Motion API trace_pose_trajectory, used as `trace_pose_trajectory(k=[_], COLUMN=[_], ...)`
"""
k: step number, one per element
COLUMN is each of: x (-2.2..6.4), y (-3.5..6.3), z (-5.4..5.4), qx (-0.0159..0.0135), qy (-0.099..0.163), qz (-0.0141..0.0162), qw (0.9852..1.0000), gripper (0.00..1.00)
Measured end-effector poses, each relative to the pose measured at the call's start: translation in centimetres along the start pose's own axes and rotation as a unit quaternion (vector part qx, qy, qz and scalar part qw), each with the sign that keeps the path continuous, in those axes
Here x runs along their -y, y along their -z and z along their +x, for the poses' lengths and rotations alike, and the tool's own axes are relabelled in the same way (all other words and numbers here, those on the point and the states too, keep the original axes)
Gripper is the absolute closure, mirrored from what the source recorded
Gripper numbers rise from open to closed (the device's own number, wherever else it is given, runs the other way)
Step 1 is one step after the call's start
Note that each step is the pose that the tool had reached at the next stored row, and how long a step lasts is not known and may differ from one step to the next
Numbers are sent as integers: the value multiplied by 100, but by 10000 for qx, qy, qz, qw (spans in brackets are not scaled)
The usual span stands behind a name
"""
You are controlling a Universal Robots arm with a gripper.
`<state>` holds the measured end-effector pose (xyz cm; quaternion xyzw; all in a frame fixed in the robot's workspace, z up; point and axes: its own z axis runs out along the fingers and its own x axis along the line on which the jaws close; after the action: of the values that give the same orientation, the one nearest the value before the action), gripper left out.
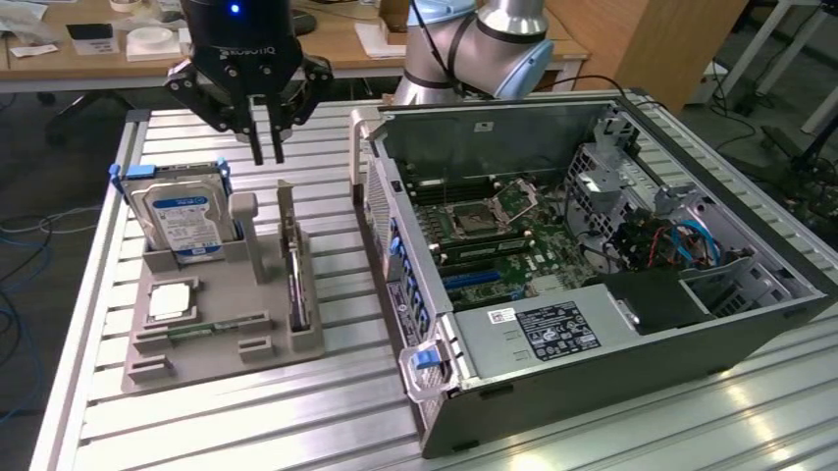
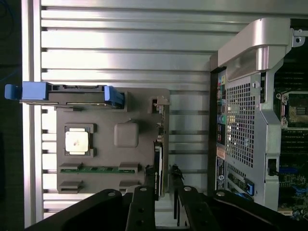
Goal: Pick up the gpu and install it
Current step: 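Pick up the gpu and move the gpu toward the slot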
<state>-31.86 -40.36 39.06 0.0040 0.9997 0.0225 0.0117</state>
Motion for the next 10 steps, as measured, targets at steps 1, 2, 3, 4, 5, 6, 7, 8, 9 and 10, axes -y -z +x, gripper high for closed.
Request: trace_pose_trajectory(k=[1, 2, 3, 4, 5, 6, 7, 8, 9, 10], x=[0, 0, 0, 0, 0, 0, 0, 0, 0, 0], y=[0, 0, 0, 0, 0, 0, 0, -1, -5, -11], z=[0, 0, 0, 0, 0, 0, 0, 0, 1, 1], qx=[0, 0, 0, 0, 0, 0, 0, -1, -3, -5], qy=[0, 0, 0, 0, 0, 0, 0, 14, 53, 102], qz=[0, 0, 0, 0, 0, 0, 0, 0, -1, -2], qw=[10000, 10000, 10000, 10000, 10000, 10000, 10000, 10000, 10000, 9999], gripper=[71, 65, 65, 59, 53, 53, 47, 47, 41, 41])
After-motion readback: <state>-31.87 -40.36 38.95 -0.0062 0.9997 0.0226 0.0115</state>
